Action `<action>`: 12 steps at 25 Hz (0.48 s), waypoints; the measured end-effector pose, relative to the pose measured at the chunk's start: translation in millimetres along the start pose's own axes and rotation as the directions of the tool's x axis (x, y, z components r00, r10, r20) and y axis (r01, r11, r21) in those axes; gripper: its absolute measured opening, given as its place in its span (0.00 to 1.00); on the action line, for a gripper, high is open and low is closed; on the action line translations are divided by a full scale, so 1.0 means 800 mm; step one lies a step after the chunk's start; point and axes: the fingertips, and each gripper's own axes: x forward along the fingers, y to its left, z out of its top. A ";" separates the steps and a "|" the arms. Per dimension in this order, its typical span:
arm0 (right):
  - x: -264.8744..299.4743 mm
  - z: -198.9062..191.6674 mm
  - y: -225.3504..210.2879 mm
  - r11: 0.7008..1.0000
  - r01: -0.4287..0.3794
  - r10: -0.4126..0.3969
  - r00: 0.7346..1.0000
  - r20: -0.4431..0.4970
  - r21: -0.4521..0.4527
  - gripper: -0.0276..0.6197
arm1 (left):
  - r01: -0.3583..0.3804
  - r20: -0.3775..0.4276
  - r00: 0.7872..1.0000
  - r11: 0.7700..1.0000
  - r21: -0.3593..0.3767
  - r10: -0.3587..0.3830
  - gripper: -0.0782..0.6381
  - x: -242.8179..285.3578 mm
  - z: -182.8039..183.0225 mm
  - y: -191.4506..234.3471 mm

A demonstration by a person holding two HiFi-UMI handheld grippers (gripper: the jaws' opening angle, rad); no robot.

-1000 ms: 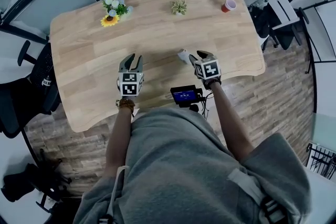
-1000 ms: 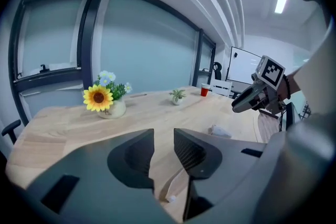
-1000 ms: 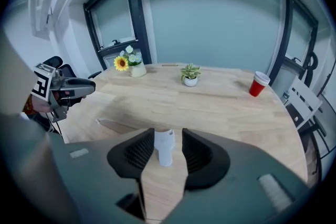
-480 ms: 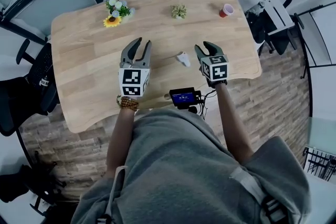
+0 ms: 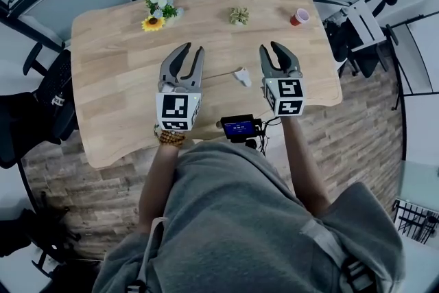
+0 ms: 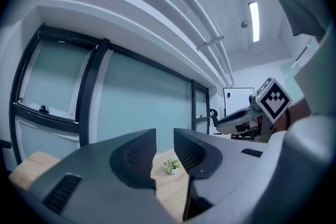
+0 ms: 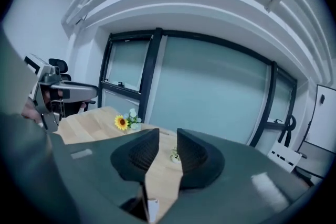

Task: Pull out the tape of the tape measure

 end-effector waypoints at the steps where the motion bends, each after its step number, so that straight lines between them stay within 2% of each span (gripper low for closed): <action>1: -0.004 0.010 0.003 1.000 0.008 -0.008 1.000 0.027 -0.008 0.20 | -0.003 0.006 1.000 1.000 -0.006 0.003 0.26 -0.002 0.001 -0.001; 4: -0.016 0.040 0.017 0.999 0.016 -0.012 0.995 0.103 -0.033 0.16 | -0.004 0.019 1.000 1.000 -0.024 0.005 0.26 -0.008 0.004 -0.008; 12: -0.045 0.083 0.048 0.993 0.074 -0.049 0.966 0.254 -0.091 0.08 | -0.049 0.103 0.994 0.998 0.045 0.044 0.24 -0.022 0.036 -0.015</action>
